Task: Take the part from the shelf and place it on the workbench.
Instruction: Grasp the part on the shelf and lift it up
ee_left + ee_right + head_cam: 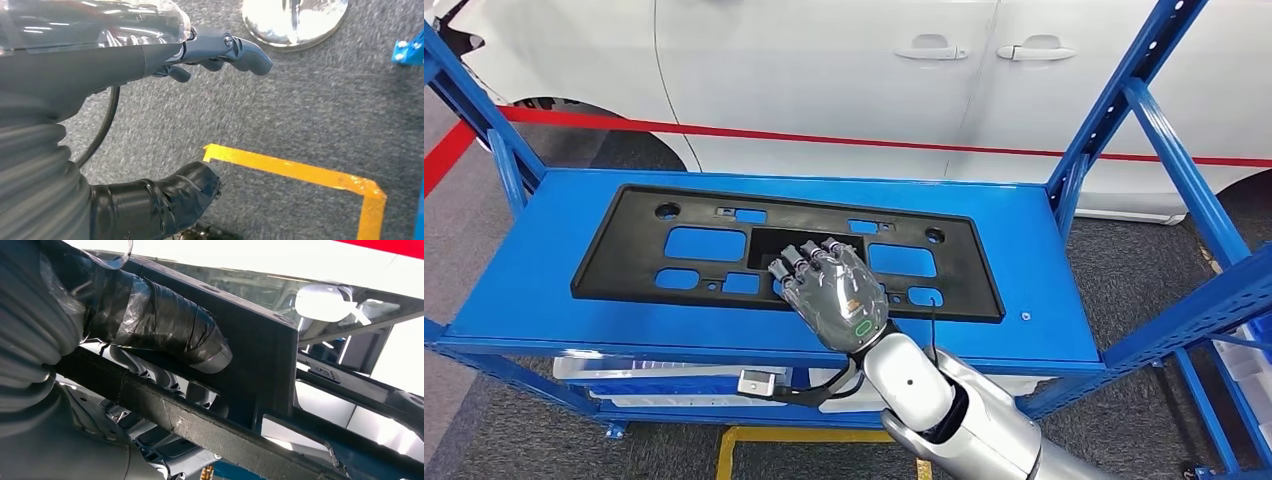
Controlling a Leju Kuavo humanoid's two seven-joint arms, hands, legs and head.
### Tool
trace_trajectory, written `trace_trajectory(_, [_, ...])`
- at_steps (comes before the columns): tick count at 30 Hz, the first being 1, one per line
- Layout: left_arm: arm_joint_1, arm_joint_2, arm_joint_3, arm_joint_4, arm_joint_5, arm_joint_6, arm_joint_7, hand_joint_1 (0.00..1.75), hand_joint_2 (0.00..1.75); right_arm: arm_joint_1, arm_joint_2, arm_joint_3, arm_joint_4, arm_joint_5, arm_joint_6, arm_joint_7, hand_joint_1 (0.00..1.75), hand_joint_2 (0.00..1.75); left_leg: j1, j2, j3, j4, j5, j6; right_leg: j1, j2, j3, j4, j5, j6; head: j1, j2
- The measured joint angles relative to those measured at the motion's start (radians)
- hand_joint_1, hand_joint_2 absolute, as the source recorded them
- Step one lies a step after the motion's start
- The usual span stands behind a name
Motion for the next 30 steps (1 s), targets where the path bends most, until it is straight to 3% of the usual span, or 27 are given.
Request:
trace_trajectory(2, [-0.001, -0.001, 0.0, 0.0, 0.0, 0.0, 0.0, 0.0, 1.75, -0.002, 0.0, 0.0, 0.0, -0.001, 0.0, 0.0, 1.75, 1.75, -0.002, 0.0, -0.006, 0.008, 0.001, -0.007, 0.0, 0.0, 0.07, -0.128, 0.044, -0.004, 0.0, 0.0])
trace_trajectory(3, [-0.001, -0.001, 0.0, 0.0, 0.0, 0.0, 0.0, 0.0, 1.75, -0.004, 0.0, 0.0, 0.0, -0.001, 0.0, -0.001, 1.75, 1.75, -0.003, -0.001, -0.01, 0.01, 0.003, -0.012, 0.002, 0.0, 0.09, -0.169, 0.054, -0.008, 0.0, 0.0])
trace_trajectory(7, [-0.001, -0.001, 0.0, 0.0, 0.0, 0.0, 0.001, 0.0, 1.75, -0.007, 0.002, -0.002, 0.001, -0.005, 0.0, -0.001, 1.75, 1.75, -0.004, -0.001, -0.019, 0.01, 0.01, -0.037, 0.005, 0.002, 0.09, -0.196, 0.069, -0.032, -0.001, 0.0])
trace_trajectory(8, [-0.001, -0.001, 0.0, 0.0, 0.0, 0.0, 0.001, 0.0, 1.75, -0.009, 0.003, -0.004, 0.001, -0.007, 0.0, -0.001, 1.75, 1.75, -0.003, -0.001, -0.026, 0.027, -0.006, -0.042, 0.003, 0.0, 0.088, -0.2, 0.075, -0.04, -0.001, 0.0])
trace_trajectory(10, [-0.001, -0.001, 0.0, 0.0, 0.0, 0.0, 0.001, 0.0, 1.75, -0.013, 0.008, -0.007, 0.001, -0.01, 0.0, -0.002, 1.75, 1.75, 0.0, -0.001, -0.062, 0.117, -0.074, -0.05, 0.002, -0.003, 0.08, -0.204, 0.086, -0.053, -0.002, 0.0])
trace_trajectory(12, [0.0, -0.001, 0.0, 0.0, 0.0, 0.0, 0.001, 0.0, 1.75, -0.015, 0.01, -0.01, 0.001, -0.014, 0.0, -0.003, 1.75, 1.75, 0.001, -0.001, -0.105, 0.24, -0.14, -0.056, 0.005, -0.004, 0.067, -0.203, 0.094, -0.058, -0.002, 0.0])
trace_trajectory(13, [0.0, -0.001, 0.0, 0.0, 0.0, 0.0, 0.001, 0.0, 1.75, -0.015, 0.011, -0.01, 0.002, -0.017, 0.0, -0.003, 1.75, 1.75, 0.001, -0.001, -0.112, 0.272, -0.151, -0.057, 0.006, -0.004, 0.061, -0.202, 0.098, -0.058, -0.002, 0.0])
trace_trajectory(14, [0.0, -0.001, 0.0, 0.0, 0.0, 0.0, 0.001, 0.0, 1.75, -0.015, 0.011, -0.011, 0.003, -0.019, 0.0, -0.004, 1.75, 1.75, 0.001, -0.001, -0.1, 0.268, -0.144, -0.056, 0.007, -0.004, 0.056, -0.2, 0.101, -0.058, -0.002, 0.0])
trace_trajectory(15, [0.0, -0.001, 0.0, 0.0, 0.0, 0.0, 0.001, 0.0, 1.75, -0.015, 0.011, -0.011, 0.003, -0.02, 0.0, -0.005, 1.75, 1.75, 0.001, -0.001, -0.07, 0.226, -0.121, -0.054, 0.008, -0.004, 0.052, -0.198, 0.104, -0.056, -0.002, 0.0])
trace_trajectory(17, [-0.001, -0.001, 0.0, 0.0, 0.0, 0.0, 0.001, 0.0, 1.75, -0.016, 0.012, -0.014, 0.004, -0.022, 0.0, -0.006, 1.75, 1.75, -0.002, -0.001, 0.014, 0.088, -0.073, -0.046, 0.011, -0.003, 0.046, -0.193, 0.107, -0.052, -0.002, 0.0])
trace_trajectory(19, [-0.002, 0.0, 0.0, 0.0, 0.0, 0.0, 0.0, 0.0, 1.75, -0.018, 0.014, -0.016, 0.004, -0.024, 0.001, -0.006, 1.75, 1.75, -0.006, -0.003, 0.054, 0.009, -0.055, -0.036, 0.013, -0.004, 0.041, -0.189, 0.113, -0.043, -0.002, 0.0])
trace_trajectory(22, [-0.001, -0.001, 0.0, 0.0, 0.0, 0.0, 0.0, 0.0, 1.75, -0.019, 0.016, -0.017, 0.004, -0.026, 0.001, -0.008, 1.75, 1.75, -0.007, -0.002, 0.05, -0.004, -0.041, -0.02, 0.013, -0.002, 0.036, -0.191, 0.121, -0.024, -0.002, 0.0])
trace_trajectory(23, [0.0, -0.001, 0.0, 0.0, 0.0, 0.0, 0.0, 0.0, 1.75, -0.02, 0.016, -0.018, 0.004, -0.026, 0.001, -0.008, 1.75, 1.75, -0.004, 0.0, 0.048, -0.009, -0.033, -0.012, 0.013, -0.002, 0.031, -0.18, 0.109, -0.018, -0.001, 0.0])
trace_trajectory(24, [-0.001, -0.001, 0.0, 0.0, 0.0, 0.0, 0.0, 0.0, 1.75, -0.021, 0.016, -0.019, 0.004, -0.026, 0.001, -0.008, 1.75, 1.75, -0.001, 0.002, 0.045, -0.014, -0.025, -0.005, 0.012, -0.001, 0.019, -0.152, 0.085, -0.014, 0.0, 0.0])
trace_trajectory(26, [-0.001, -0.001, 0.0, 0.0, 0.0, 0.0, 0.0, 0.0, 1.75, -0.021, 0.015, -0.021, 0.005, -0.027, 0.001, -0.008, 1.75, 1.75, 0.0, 0.004, 0.032, -0.015, -0.014, 0.004, 0.009, 0.0, -0.025, -0.038, 0.008, -0.007, 0.001, 0.0])
trace_trajectory(28, [-0.001, -0.001, 0.0, 0.0, 0.0, 0.0, 0.0, 0.0, 1.75, -0.02, 0.015, -0.021, 0.007, -0.027, 0.001, -0.008, 1.75, 1.75, -0.001, 0.004, 0.016, -0.009, -0.007, 0.004, 0.007, 0.0, -0.059, 0.066, -0.038, -0.002, 0.001, 0.0])
trace_trajectory(29, [0.0, -0.001, 0.0, 0.0, 0.0, 0.0, 0.0, 0.0, 1.75, -0.019, 0.015, -0.021, 0.008, -0.027, 0.001, -0.008, 1.75, 1.75, -0.001, 0.005, 0.009, -0.006, -0.005, 0.003, 0.005, 0.0, -0.054, 0.073, -0.035, -0.001, 0.001, 0.0])
trace_trajectory(30, [0.0, -0.002, 0.0, 0.0, 0.0, 0.0, 0.0, 0.0, 1.75, -0.019, 0.015, -0.021, 0.009, -0.027, 0.001, -0.008, 1.75, 1.75, -0.001, 0.004, 0.004, -0.002, -0.003, 0.001, 0.004, 0.0, -0.027, 0.038, -0.014, -0.002, 0.001, 0.0])
